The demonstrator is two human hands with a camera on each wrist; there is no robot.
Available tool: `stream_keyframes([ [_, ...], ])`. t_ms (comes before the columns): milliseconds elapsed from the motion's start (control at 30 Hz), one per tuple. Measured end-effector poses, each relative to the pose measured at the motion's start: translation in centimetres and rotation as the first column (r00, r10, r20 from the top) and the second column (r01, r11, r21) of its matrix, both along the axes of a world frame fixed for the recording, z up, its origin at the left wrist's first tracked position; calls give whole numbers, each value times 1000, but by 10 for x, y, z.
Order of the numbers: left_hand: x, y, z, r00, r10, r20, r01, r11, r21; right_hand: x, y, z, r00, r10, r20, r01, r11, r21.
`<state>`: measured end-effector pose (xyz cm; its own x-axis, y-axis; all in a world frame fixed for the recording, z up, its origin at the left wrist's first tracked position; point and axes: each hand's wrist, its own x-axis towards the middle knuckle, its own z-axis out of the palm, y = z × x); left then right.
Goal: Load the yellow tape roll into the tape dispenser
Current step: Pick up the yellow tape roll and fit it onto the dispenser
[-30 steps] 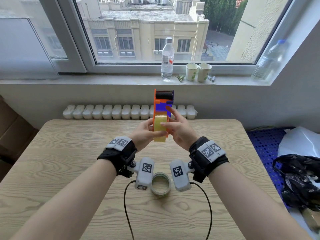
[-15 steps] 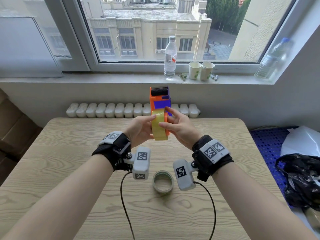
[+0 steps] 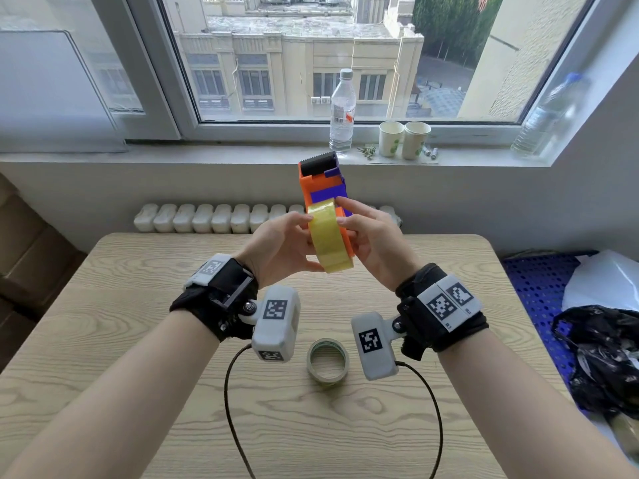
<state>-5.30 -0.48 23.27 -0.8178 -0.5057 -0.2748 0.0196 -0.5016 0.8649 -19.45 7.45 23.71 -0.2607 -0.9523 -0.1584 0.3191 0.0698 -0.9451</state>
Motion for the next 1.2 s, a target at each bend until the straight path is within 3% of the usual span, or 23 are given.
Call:
stream_keyframes([
  [433, 2, 9, 17, 1000, 6, -23, -9, 989, -145, 11, 9, 21, 999, -20, -39, 17, 997, -76],
  [767, 3, 14, 24, 998, -6, -64, -11, 962, -272, 24, 11, 24, 964, -202, -172, 164, 963, -211],
  [933, 2, 18, 23, 994, 32, -103, -63, 945, -322, 27, 9, 25, 960, -258, -111, 233, 952, -197],
  [1200, 2, 22, 23, 994, 64, -88, -93, 920, -381, 26, 6, 28, 973, -231, -24, 223, 958, -182],
])
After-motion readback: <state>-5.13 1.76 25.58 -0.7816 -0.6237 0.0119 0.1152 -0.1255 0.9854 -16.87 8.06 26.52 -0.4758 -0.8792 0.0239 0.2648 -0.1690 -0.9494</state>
